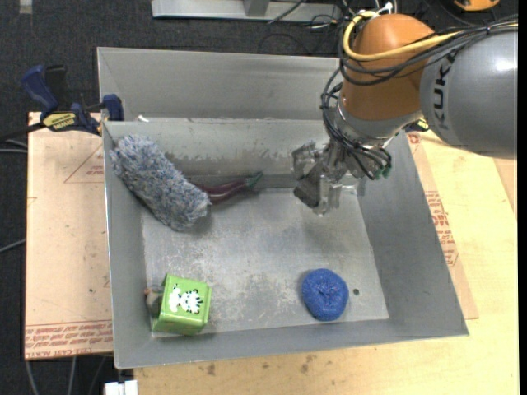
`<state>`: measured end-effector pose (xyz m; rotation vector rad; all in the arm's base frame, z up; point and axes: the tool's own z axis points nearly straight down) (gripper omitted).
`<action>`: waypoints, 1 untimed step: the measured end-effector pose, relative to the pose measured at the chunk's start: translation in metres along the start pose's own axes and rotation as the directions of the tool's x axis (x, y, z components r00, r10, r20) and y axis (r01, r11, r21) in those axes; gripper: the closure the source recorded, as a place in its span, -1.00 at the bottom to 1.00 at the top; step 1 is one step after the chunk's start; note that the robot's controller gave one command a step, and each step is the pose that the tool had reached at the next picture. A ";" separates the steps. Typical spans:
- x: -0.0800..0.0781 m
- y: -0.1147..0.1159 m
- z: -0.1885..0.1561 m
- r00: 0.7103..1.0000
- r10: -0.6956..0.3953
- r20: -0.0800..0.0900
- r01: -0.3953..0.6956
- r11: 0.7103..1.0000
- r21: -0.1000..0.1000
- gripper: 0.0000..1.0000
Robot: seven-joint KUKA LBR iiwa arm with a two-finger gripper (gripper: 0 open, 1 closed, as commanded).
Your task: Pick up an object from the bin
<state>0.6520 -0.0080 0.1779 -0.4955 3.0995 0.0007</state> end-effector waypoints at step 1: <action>0.026 -0.024 -0.062 0.997 -0.083 -0.003 0.083 0.997 -0.003 1.00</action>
Offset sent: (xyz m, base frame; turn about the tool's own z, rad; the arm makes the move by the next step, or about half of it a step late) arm -0.0073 -0.0669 0.0882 -0.0380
